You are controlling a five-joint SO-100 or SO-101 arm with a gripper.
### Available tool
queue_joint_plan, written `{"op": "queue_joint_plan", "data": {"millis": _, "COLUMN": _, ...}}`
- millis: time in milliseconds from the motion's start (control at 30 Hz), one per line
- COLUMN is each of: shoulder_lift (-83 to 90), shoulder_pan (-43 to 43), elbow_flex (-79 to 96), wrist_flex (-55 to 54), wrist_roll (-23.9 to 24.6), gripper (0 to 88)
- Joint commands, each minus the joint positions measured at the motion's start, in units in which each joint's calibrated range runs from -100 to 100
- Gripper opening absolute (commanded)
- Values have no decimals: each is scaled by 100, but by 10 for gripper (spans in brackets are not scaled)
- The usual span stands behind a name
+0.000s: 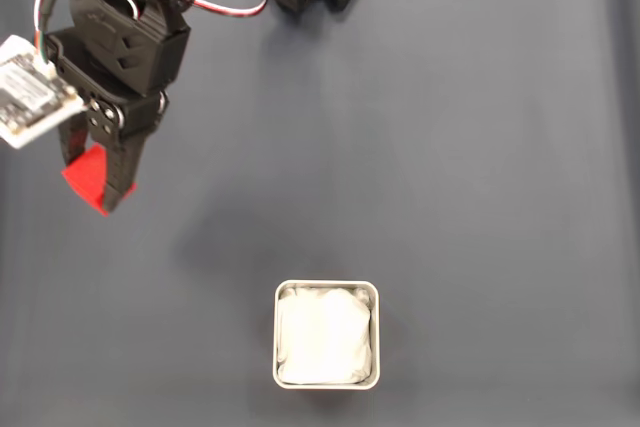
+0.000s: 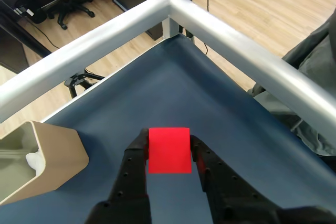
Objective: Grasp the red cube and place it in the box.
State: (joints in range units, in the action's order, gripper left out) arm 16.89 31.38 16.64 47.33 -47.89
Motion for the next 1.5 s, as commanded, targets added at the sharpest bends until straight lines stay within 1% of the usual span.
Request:
{"op": "queue_joint_plan", "data": {"millis": 0, "shoulder_lift": 9, "shoulder_pan": -254, "elbow_flex": -414, "wrist_flex": 21, "wrist_roll": -15, "gripper": 0}}
{"op": "queue_joint_plan", "data": {"millis": 367, "shoulder_lift": -155, "shoulder_pan": -858, "elbow_flex": -751, "wrist_flex": 21, "wrist_roll": -34, "gripper": 0}}
{"op": "queue_joint_plan", "data": {"millis": 1033, "shoulder_lift": -320, "shoulder_pan": -1618, "elbow_flex": -1025, "wrist_flex": -29, "wrist_roll": -127, "gripper": 0}}
{"op": "queue_joint_plan", "data": {"millis": 1467, "shoulder_lift": -675, "shoulder_pan": -1931, "elbow_flex": -1235, "wrist_flex": -488, "wrist_roll": -151, "gripper": 0}}
